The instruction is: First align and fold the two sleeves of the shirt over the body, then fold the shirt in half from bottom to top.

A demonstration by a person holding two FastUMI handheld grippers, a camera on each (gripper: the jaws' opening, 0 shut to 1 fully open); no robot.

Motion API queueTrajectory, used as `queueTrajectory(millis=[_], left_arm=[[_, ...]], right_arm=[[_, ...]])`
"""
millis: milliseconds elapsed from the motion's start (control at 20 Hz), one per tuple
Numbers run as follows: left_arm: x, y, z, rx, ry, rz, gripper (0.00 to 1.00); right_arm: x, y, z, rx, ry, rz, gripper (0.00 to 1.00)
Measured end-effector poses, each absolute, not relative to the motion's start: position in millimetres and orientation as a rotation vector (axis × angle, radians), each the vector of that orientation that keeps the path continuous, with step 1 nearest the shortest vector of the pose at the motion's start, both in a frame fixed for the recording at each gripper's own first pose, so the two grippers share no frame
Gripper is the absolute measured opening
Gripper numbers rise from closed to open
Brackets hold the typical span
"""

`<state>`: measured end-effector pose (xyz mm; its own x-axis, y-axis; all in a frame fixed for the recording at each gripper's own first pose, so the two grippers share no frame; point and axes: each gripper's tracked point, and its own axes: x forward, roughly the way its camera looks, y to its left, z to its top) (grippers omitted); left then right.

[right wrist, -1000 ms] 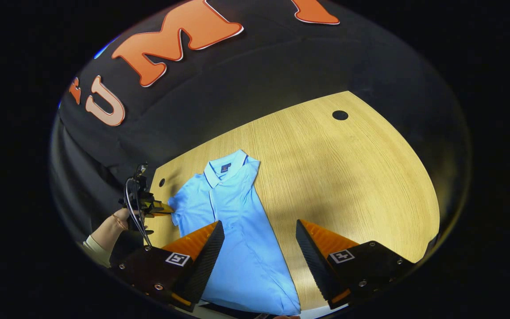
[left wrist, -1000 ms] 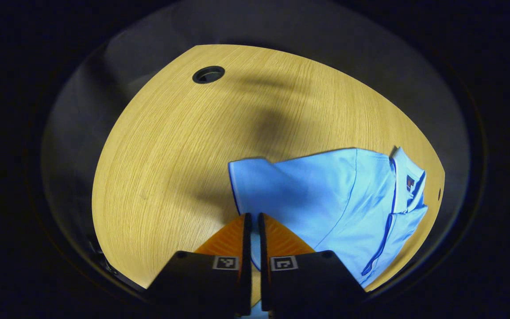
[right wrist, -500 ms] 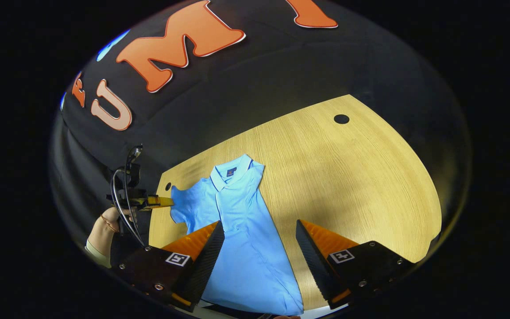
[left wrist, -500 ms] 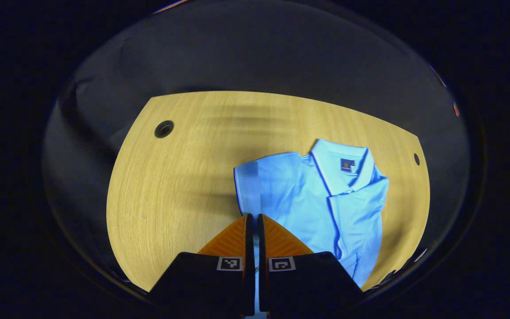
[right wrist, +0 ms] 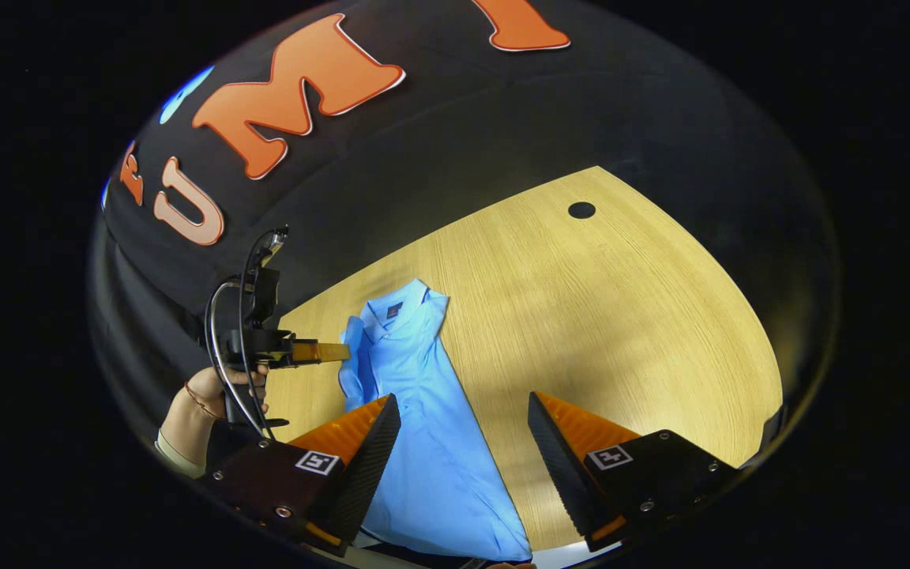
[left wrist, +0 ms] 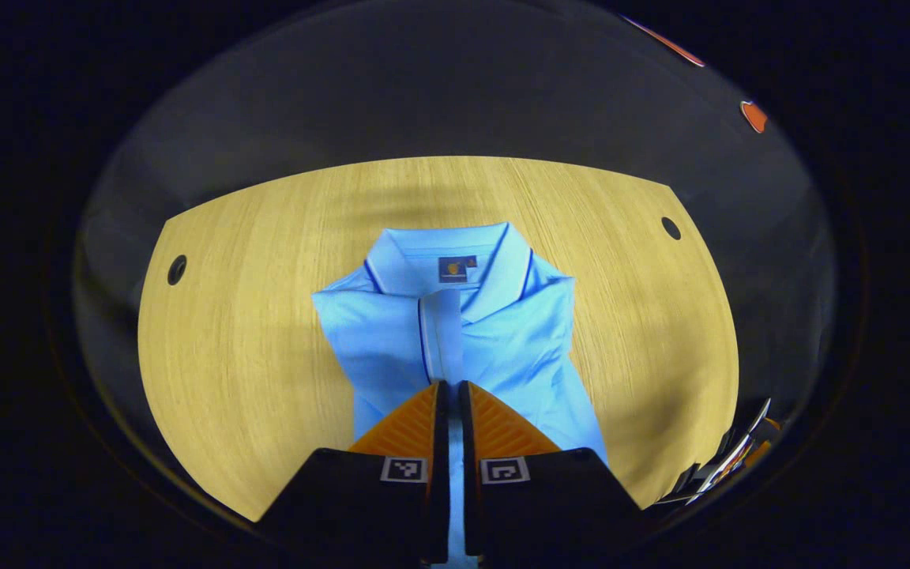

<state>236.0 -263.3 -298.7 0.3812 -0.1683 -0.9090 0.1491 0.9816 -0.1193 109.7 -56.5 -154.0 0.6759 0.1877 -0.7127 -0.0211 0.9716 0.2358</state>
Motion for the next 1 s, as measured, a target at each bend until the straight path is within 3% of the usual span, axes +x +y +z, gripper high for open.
queueTrajectory(millis=[100, 150, 200, 250, 400, 700, 1000], left_arm=[[231.5, -287.5, -296.9, -0.083, 1.155, -0.245, 0.16], [229.0, -294.5, -296.3, -0.098, 1.151, -0.261, 0.24], [227.8, -297.0, -294.1, -0.100, 1.141, -0.272, 0.43], [226.1, -296.7, -289.8, -0.094, 1.128, -0.279, 0.51], [216.6, -269.6, -271.2, -0.043, 1.064, -0.259, 1.00], [143.4, -170.2, -242.4, 0.006, 0.990, -0.165, 1.00], [31.9, -112.4, -281.2, 0.083, 1.057, -0.136, 1.00]], right_arm=[[106.6, -60.2, -158.1, 0.214, 0.828, 0.110, 0.99], [102.9, -63.0, -159.4, 0.211, 0.833, 0.106, 0.98], [101.7, -64.4, -160.1, 0.210, 0.835, 0.104, 0.99], [100.1, -64.0, -161.4, 0.207, 0.837, 0.104, 0.98], [97.0, -58.9, -168.3, 0.172, 0.850, 0.110, 0.98], [67.5, -33.3, -214.2, -0.008, 0.935, 0.125, 0.98], [-11.9, -38.7, -282.3, -0.186, 1.109, 0.121, 0.99]])
